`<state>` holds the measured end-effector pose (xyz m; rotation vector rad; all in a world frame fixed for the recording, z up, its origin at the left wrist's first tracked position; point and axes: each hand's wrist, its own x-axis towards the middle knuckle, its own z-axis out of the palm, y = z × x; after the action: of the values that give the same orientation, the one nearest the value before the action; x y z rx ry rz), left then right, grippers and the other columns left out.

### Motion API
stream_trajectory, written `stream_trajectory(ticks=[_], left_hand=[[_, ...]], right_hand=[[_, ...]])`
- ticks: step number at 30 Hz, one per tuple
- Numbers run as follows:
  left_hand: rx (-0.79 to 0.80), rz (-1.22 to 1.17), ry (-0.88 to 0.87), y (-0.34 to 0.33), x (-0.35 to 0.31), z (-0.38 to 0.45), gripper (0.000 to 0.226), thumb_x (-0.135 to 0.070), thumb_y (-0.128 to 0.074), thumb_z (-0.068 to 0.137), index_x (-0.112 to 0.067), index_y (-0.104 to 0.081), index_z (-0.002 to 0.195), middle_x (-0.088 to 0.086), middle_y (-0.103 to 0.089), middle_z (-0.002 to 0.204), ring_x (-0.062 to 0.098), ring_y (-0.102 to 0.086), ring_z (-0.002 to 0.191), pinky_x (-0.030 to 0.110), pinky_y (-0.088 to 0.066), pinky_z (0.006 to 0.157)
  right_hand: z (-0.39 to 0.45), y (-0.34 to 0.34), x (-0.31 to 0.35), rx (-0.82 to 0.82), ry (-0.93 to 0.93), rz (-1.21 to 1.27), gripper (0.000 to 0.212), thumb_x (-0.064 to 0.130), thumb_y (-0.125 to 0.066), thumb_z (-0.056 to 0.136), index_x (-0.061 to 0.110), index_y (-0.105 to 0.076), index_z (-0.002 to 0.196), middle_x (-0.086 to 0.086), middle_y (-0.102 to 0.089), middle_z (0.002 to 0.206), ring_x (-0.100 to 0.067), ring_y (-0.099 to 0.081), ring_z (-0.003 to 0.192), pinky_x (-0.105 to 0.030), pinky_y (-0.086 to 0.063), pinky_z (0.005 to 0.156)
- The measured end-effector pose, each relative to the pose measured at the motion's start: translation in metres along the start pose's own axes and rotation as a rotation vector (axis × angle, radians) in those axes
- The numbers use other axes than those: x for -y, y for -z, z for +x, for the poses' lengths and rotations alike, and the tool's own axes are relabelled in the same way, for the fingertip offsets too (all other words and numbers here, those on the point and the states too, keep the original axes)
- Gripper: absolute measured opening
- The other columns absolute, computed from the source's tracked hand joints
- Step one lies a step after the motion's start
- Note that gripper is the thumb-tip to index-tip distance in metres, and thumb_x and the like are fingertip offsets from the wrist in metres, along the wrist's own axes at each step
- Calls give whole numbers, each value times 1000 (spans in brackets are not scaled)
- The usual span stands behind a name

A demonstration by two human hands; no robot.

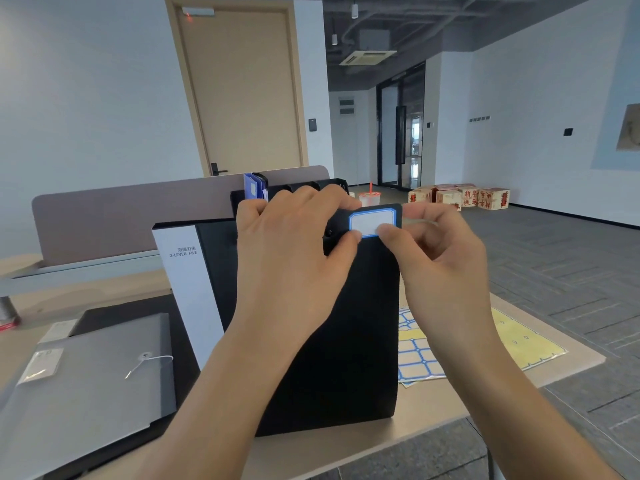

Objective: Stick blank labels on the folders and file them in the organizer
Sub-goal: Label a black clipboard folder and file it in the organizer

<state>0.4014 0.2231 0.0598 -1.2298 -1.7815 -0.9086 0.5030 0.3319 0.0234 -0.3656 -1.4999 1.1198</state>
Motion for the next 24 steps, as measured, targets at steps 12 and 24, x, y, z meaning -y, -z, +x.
stream_trajectory(ticks=[12, 24], left_hand=[[-43, -65, 97, 0, -8, 3, 9, -43, -65, 91, -37, -67, 98, -20, -67, 89, 1, -48, 84, 30, -27, 89], [-44, -101, 119, 4, -12, 5, 9, -44, -66, 91, -35, -67, 93, -20, -67, 82, 4, -55, 82, 28, -24, 88]], right_hand=[[2, 4, -4, 30, 122, -25, 14, 26, -73, 99, 27, -68, 86, 1, -68, 75, -29, -65, 77, -48, -56, 71], [4, 2, 1, 20, 191, -91, 31, 32, -74, 97, 6, -63, 83, -18, -60, 72, -37, -53, 69, -46, -46, 59]])
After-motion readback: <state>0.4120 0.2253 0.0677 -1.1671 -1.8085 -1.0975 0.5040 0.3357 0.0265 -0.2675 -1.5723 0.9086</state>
